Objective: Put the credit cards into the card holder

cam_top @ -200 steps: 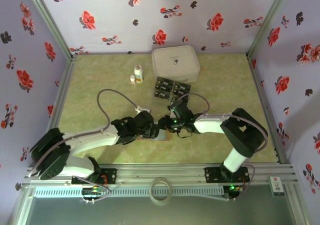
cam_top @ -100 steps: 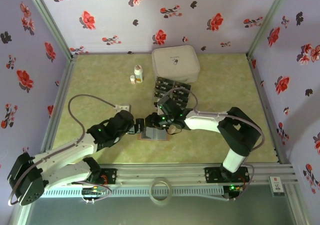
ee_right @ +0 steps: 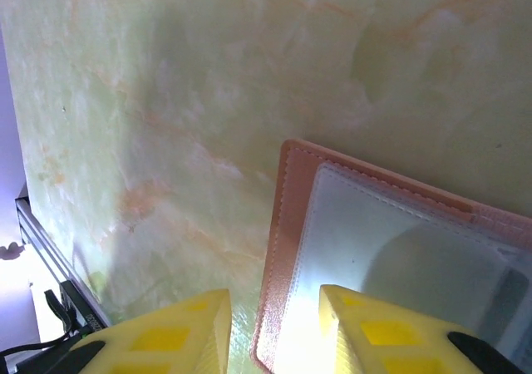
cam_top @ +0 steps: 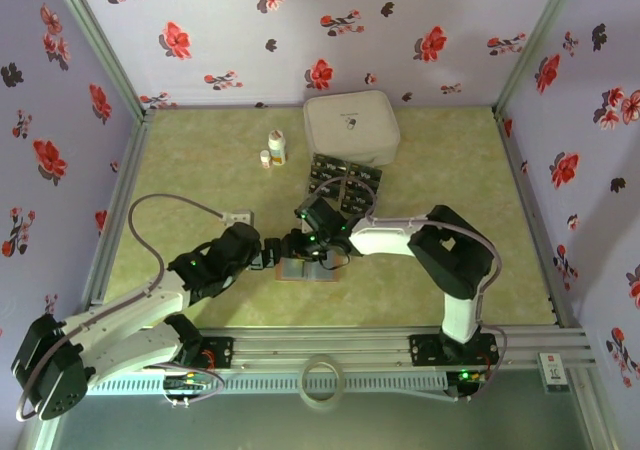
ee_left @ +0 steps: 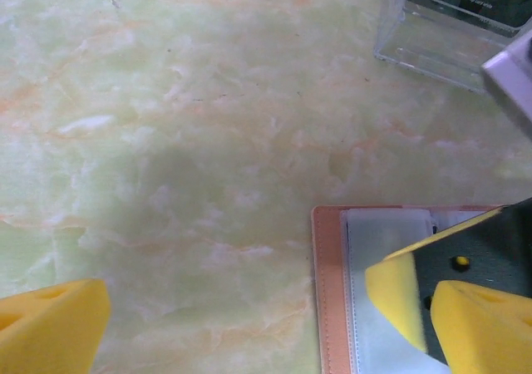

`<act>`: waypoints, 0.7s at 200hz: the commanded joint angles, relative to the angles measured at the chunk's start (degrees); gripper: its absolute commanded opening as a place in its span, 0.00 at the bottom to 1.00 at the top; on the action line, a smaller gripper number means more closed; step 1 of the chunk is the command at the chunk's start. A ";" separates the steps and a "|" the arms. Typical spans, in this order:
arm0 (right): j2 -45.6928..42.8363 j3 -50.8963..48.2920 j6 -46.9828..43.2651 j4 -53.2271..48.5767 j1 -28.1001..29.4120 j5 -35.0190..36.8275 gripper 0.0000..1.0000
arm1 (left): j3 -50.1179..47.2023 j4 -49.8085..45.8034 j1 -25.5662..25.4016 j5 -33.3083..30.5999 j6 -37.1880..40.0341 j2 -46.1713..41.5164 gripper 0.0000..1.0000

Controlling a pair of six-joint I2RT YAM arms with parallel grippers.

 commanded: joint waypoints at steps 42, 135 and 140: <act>-16.13 -4.23 -9.79 -17.69 -4.40 11.79 0.38 | 0.79 0.67 0.46 1.20 0.58 6.18 1.00; -22.80 -15.61 -12.77 -22.69 -7.42 17.36 0.44 | 5.57 2.17 0.30 2.37 1.47 13.70 1.00; -22.23 -15.73 -12.69 -22.04 -7.44 17.26 0.42 | 5.83 2.32 0.27 2.46 1.59 14.12 1.00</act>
